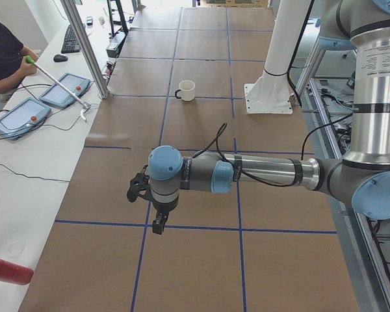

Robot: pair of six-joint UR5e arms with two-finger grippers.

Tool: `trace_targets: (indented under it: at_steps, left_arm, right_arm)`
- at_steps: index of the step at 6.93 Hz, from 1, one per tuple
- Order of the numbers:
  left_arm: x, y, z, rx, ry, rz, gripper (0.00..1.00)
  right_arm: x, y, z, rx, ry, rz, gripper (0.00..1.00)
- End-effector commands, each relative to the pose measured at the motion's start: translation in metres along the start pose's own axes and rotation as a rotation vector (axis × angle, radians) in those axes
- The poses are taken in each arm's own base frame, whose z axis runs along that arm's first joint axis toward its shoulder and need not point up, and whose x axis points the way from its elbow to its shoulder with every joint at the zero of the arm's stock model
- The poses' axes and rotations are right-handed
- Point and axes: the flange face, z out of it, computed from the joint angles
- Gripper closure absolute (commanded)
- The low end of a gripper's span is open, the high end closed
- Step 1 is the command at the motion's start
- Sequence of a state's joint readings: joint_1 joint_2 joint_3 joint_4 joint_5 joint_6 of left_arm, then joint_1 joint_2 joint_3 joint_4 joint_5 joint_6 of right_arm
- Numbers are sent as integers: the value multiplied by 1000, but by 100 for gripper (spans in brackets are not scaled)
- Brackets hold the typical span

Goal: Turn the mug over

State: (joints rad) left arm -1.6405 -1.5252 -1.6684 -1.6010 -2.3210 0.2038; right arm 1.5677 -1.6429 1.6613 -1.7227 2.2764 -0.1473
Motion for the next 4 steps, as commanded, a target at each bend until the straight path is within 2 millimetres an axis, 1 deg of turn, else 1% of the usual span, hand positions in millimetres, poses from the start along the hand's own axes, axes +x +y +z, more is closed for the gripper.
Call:
trace_targets:
  at_steps: [1, 2, 3, 4]
  left_arm:
    - [-15, 8, 19, -36, 14, -37, 0]
    - [-18, 9, 24, -48, 36, -57, 0]
    - [-10, 9, 23, -44, 114, -87, 0]
    - [-10, 9, 24, -69, 121, -113, 0]
  right_arm:
    - [0, 0, 0, 0, 0, 0, 0]
    - [0, 0, 0, 0, 0, 0, 0]
    - [0, 0, 0, 0, 0, 0, 0]
    - [0, 0, 0, 0, 0, 0, 0]
